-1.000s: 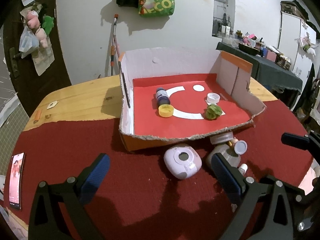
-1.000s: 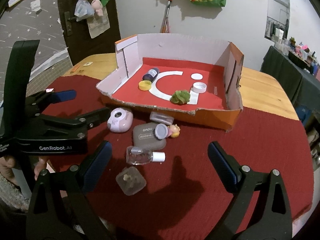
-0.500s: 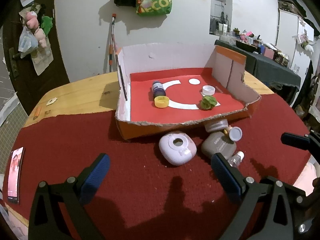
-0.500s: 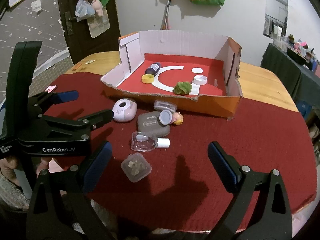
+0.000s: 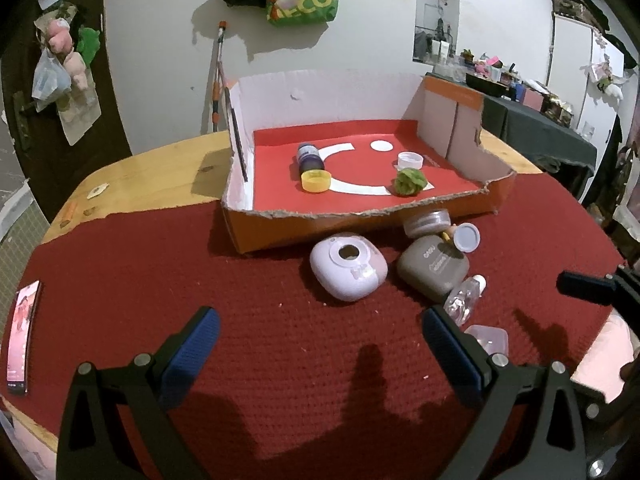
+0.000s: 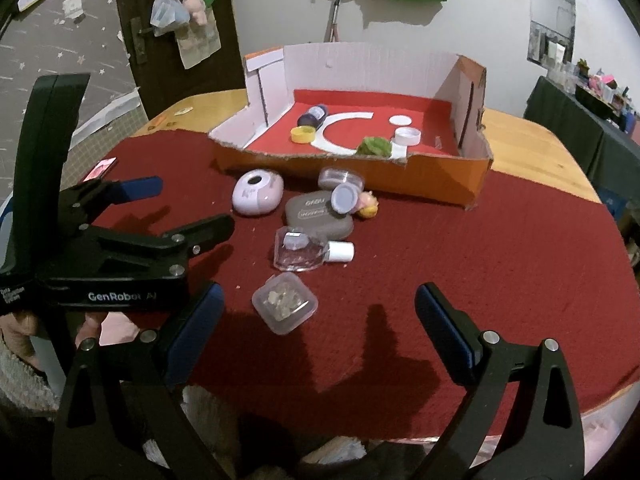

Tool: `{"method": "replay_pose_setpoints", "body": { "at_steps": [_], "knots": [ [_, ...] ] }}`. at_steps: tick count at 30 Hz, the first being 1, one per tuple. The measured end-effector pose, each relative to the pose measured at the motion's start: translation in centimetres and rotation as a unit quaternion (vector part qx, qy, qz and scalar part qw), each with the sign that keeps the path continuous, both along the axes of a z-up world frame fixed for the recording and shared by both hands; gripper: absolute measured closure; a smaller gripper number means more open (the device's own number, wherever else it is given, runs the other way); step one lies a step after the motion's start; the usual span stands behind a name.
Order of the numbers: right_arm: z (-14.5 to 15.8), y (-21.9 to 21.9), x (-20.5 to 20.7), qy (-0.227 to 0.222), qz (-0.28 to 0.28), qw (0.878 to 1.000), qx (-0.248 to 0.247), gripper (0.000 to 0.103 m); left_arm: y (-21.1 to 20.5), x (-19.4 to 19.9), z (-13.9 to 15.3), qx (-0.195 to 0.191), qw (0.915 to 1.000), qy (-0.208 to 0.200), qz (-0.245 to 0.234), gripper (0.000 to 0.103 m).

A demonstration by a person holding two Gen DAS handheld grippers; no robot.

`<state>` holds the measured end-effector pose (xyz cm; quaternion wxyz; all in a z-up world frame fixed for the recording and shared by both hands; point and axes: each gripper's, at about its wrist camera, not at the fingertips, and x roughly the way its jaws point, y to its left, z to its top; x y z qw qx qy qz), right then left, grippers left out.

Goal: Organize objects
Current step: 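Withdraw both tools from the box toward the items on the cloth, then grasp the clear square container with the right tool while the left tool grasps the lilac compact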

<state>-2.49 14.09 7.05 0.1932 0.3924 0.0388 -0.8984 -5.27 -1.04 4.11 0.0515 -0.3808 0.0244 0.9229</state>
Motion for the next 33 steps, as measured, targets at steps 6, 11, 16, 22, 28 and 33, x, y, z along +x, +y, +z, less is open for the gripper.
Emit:
{"method": "replay_pose_setpoints", "body": {
  "at_steps": [6,11,16,22,28,33],
  "knots": [
    [-1.0,-1.0,0.3,-0.010,0.017,1.000,0.002,0.020,-0.3,-0.8,-0.5,0.017,0.9997,-0.011,-0.012,0.008],
    [-2.0,-1.6,0.3,-0.020,0.028,0.999,0.008,0.035,0.1,-2.1,-1.5,0.030,0.9987,-0.032,-0.024,0.014],
    [-2.8,-1.5,0.0,-0.027,0.027,0.999,0.015,0.048,1.1,-3.3,-2.1,0.022,0.9984,-0.039,-0.035,0.019],
    [-2.9,-0.9,-0.4,-0.026,0.024,0.999,0.011,0.055,1.5,-4.8,-2.6,0.020,0.9978,-0.047,-0.041,0.030],
    [-2.6,-1.1,-0.8,-0.024,0.032,0.999,0.011,0.065,1.8,-5.4,-2.5,0.018,0.9975,-0.044,-0.051,0.046],
    [-2.3,-1.3,-1.1,-0.023,0.036,0.999,0.013,0.066,2.1,-5.2,-2.5,0.012,0.9972,-0.038,-0.062,0.049]
  ]
}}
